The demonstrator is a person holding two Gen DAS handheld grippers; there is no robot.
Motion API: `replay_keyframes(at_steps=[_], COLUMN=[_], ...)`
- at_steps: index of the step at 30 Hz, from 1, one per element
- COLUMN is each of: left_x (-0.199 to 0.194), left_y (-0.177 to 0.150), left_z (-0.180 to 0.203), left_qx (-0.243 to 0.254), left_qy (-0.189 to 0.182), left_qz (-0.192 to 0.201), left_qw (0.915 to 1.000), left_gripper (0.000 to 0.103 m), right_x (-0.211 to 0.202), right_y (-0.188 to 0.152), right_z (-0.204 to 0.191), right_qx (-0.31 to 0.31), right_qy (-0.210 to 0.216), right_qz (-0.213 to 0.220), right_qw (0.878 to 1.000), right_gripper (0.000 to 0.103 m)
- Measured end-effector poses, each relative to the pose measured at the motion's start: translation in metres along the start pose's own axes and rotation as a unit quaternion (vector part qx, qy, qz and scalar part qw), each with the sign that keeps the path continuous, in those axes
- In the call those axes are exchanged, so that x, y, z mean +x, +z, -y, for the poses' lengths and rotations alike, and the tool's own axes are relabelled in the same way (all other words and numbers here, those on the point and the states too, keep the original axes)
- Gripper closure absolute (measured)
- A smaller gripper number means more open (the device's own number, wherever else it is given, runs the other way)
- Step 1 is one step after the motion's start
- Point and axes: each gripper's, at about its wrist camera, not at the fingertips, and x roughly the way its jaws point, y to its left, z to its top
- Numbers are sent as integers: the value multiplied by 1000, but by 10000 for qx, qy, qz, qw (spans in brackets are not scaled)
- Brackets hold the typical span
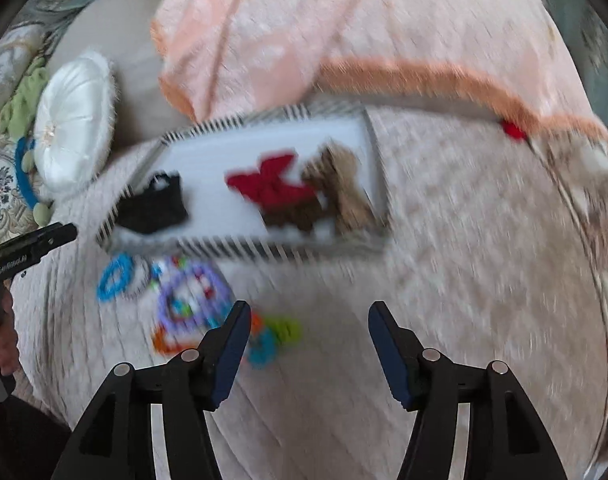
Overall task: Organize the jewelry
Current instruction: 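Grasp the blue beaded bracelet with the left tool while the right tool grasps the colourful bracelet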
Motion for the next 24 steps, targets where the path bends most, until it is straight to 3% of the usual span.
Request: replay_keyframes(at_steps=[6, 8, 11, 16, 20, 21, 24], left_x=[23, 27, 35, 50, 58, 59, 61], left_y=[-11, -11, -11, -13, -15, -15, -16], left_z=[0, 2, 13, 12, 14, 15, 20], left_qx=[13, 39, 318, 284, 355, 377, 471], left_qy=[152, 37, 237, 347, 382, 396, 270], left_qz=[-489, -571, -673, -927, -1018, -1014, -999], left_qw=[9987, 9984, 9969, 9947, 9934, 9933, 9935], left_gripper=[52, 52, 52, 52, 53, 55, 84], right_x=[6, 5, 6, 24, 31, 32, 41], right_y=[-14, -14, -14, -10, -4, -3, 0], right_z=[13, 12, -2, -18, -21, -23, -29], right_qx=[-121, -188, -532, -769, -766, -795, -936], right_qy=[-170, 6, 246, 304, 395, 397, 280], right_qz=[-159, -101, -23, -124, -101, -77, -80], right_qw=[9997, 9998, 9983, 9965, 9962, 9960, 9952], right_gripper=[45, 44, 45, 45, 52, 52, 53])
